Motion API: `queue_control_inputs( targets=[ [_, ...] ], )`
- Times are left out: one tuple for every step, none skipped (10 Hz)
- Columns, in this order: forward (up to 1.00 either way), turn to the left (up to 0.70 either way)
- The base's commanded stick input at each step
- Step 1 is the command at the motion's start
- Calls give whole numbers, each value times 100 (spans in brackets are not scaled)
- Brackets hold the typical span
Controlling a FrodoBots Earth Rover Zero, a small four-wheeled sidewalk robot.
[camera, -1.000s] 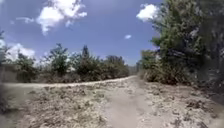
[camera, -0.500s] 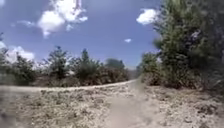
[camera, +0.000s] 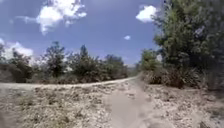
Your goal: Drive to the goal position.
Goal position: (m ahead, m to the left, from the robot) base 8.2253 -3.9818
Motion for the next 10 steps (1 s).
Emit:
queue_control_inputs(
  targets=[
    [45,0],
    [45,0],
    [45,0],
    [45,0],
    [45,0],
    [45,0],
    [45,0],
    [45,0],
    [45,0],
    [45,0]
  ],
)
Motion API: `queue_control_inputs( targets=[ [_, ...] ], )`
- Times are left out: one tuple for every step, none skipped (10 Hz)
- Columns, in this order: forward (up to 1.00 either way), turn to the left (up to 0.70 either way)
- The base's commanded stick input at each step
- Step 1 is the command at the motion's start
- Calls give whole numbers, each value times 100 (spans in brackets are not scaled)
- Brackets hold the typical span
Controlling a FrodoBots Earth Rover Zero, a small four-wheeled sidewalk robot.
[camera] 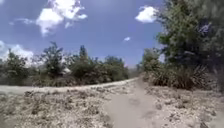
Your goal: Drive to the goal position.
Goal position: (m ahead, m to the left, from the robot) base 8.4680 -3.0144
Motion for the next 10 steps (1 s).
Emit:
queue_control_inputs(
  targets=[
    [45,0],
    [45,0],
    [45,0],
    [45,0],
    [45,0],
    [45,0],
    [45,0],
    [45,0],
    [45,0],
    [45,0]
  ],
)
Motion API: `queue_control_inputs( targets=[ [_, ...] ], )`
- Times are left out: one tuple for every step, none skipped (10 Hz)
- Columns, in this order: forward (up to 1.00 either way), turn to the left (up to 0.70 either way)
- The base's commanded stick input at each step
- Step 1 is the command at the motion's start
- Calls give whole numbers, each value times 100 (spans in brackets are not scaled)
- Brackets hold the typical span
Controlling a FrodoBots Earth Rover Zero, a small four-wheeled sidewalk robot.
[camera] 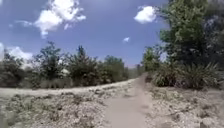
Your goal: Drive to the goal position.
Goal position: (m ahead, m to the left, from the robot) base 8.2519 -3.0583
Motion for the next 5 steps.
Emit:
queue_control_inputs(
  targets=[
    [45,0],
    [45,0],
    [45,0],
    [45,0],
    [45,0]
  ],
)
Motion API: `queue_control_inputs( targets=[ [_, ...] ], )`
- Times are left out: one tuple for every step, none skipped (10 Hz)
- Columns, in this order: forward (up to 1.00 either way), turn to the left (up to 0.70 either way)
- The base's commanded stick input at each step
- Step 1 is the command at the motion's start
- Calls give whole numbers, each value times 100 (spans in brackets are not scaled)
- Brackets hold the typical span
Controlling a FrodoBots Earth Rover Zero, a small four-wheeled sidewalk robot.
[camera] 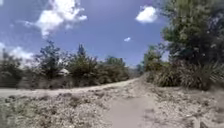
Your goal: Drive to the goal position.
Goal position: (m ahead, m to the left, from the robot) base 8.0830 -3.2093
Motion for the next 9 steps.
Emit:
queue_control_inputs(
  targets=[
    [45,0],
    [45,0],
    [45,0],
    [45,0],
    [45,0],
    [45,0],
    [45,0],
    [45,0],
    [45,0]
  ],
)
